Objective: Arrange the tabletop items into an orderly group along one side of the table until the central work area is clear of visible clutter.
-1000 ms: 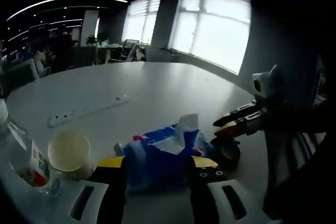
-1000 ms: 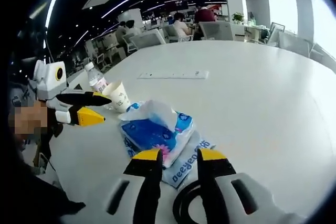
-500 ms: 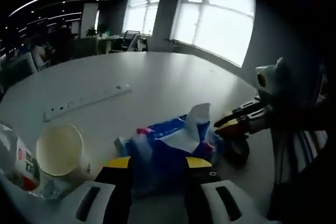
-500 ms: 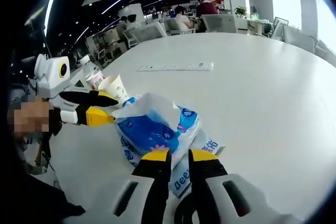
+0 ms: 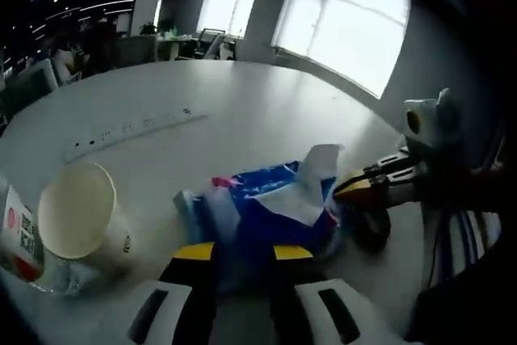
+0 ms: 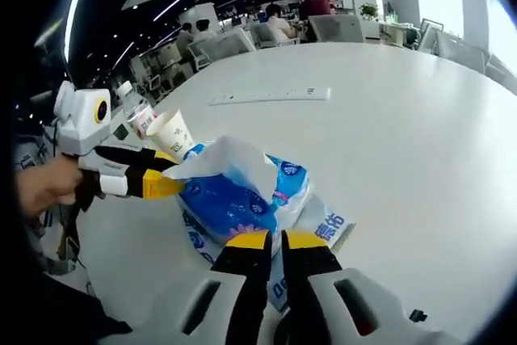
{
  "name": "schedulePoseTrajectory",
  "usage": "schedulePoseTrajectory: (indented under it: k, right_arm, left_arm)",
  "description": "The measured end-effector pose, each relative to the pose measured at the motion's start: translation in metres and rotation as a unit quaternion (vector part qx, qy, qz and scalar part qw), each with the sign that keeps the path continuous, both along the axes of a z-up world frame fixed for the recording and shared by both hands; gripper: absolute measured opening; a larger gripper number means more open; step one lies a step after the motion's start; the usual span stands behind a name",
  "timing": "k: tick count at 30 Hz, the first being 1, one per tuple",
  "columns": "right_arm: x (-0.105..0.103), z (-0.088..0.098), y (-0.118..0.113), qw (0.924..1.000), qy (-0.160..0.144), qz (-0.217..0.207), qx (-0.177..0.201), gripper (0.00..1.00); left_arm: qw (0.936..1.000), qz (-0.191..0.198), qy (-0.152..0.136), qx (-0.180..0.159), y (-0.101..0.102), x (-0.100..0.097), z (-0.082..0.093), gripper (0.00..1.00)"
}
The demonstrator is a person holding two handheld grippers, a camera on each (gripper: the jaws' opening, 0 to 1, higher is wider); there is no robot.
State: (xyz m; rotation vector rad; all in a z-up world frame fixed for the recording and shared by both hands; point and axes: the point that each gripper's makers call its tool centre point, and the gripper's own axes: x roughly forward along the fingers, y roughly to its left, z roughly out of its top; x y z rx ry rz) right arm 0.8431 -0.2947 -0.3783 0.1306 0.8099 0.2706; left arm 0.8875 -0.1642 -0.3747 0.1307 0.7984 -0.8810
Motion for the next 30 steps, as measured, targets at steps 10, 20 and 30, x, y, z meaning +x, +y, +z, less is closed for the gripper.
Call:
schedulePoseTrajectory:
  k: [10,20,30]
  right_arm:
    - [-0.001,0.002,0.002,1.0000,-0.003,0.004,0.004,0.00]
    - [-0.002,0.020,0.003,0.9996,-0.026,-0.001,0.001,0.00]
    - [0.006,0.039,-0.011,0.9985,-0.053,-0.007,-0.012,0.00]
  left_arm:
    - [0.9998,0.017,0.011,0.002,0.004,0.001,-0.003,0.02]
    - [0.9996,0.025,-0.010,-0.007,0.006,0.001,0.011,0.00]
    - [0.9987,0.036,-0.025,-0.027,-0.005,-0.001,0.025,0.00]
